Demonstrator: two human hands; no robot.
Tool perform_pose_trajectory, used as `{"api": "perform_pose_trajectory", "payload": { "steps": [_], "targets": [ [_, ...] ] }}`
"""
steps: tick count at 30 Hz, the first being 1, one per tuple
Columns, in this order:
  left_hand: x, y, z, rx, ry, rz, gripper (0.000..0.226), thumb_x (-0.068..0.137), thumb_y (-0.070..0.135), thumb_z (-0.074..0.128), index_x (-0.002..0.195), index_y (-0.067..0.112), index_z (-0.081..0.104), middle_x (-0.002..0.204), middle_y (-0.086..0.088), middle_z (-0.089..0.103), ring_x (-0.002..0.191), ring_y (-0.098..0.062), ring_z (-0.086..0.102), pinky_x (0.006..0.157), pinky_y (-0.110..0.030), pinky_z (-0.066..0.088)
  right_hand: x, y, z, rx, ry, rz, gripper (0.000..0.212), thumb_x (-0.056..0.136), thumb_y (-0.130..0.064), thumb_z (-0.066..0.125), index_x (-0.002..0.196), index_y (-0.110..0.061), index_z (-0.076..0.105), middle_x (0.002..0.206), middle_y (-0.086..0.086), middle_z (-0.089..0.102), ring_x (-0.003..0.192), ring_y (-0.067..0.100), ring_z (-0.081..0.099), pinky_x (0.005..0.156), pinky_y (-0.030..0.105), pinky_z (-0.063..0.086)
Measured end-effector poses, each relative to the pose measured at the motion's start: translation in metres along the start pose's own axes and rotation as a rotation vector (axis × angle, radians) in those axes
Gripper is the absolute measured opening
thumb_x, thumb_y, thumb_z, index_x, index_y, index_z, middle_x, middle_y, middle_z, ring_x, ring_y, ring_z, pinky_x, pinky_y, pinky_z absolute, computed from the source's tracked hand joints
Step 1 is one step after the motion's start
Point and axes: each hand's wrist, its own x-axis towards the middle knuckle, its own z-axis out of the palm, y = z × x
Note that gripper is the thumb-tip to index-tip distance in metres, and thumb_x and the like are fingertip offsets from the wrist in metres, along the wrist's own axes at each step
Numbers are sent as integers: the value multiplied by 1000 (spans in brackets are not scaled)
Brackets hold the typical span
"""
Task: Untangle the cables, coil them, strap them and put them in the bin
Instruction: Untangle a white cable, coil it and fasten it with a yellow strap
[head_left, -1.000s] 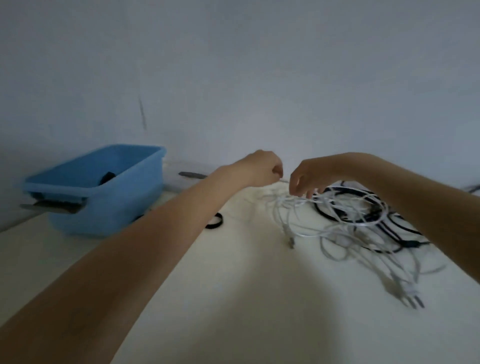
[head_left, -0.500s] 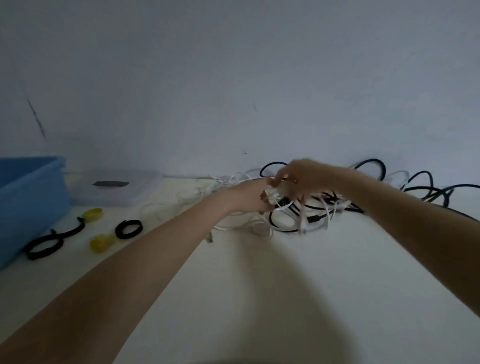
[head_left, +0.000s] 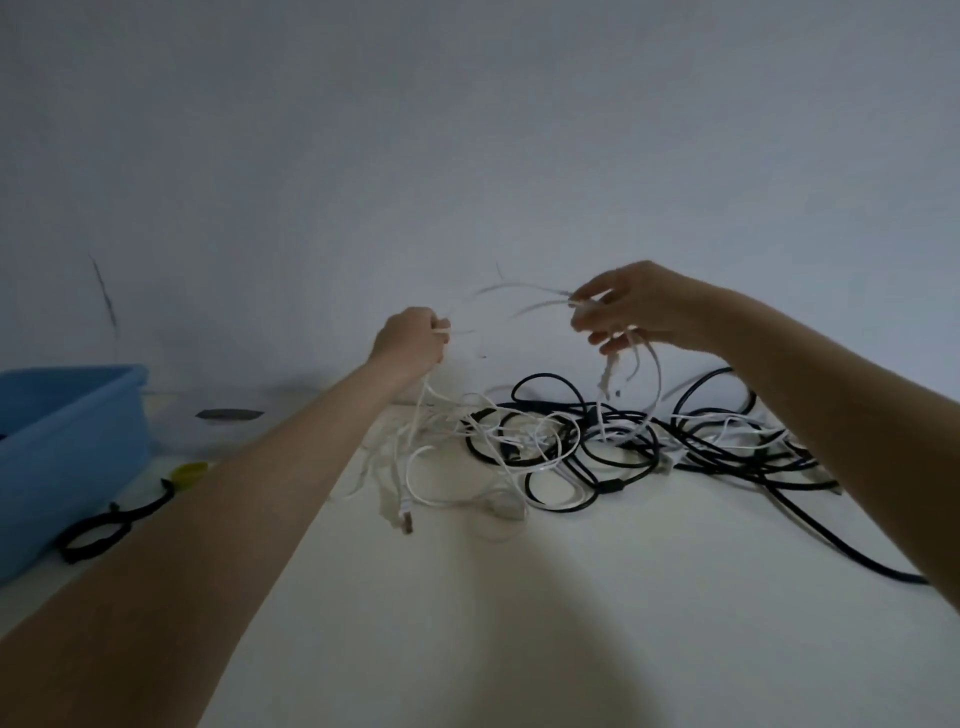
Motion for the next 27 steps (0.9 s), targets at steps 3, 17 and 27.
{"api": "perform_pose_trajectory", "payload": {
  "steps": [3,17,27],
  "targets": [
    [9,-7,-11,50,73,-65,21,97,11,43,105,1,60,105,-14,67,102,-30,60,82,-34,45,-9,5,-2,162,-200,68,28,86,0,60,114,-5,61,105,16,66,89,26,66,75,33,59],
    [-15,44,15,224,-523,158,80,87,17,62,150,16,12,148,-11,30,133,-26,35,106,-34,35,-11,12,8,-119,-11,-5,28,81,10,62,107,0,62,80,11,62,64,17,62,52,17,53],
    [-25,85,30,127,-495,406,35,90,22,58,123,11,56,101,1,62,89,-14,58,73,-22,43,-18,13,-2,57,-16,-21,9,84,9,59,91,6,65,94,26,67,74,24,68,68,22,58]
  ]
}}
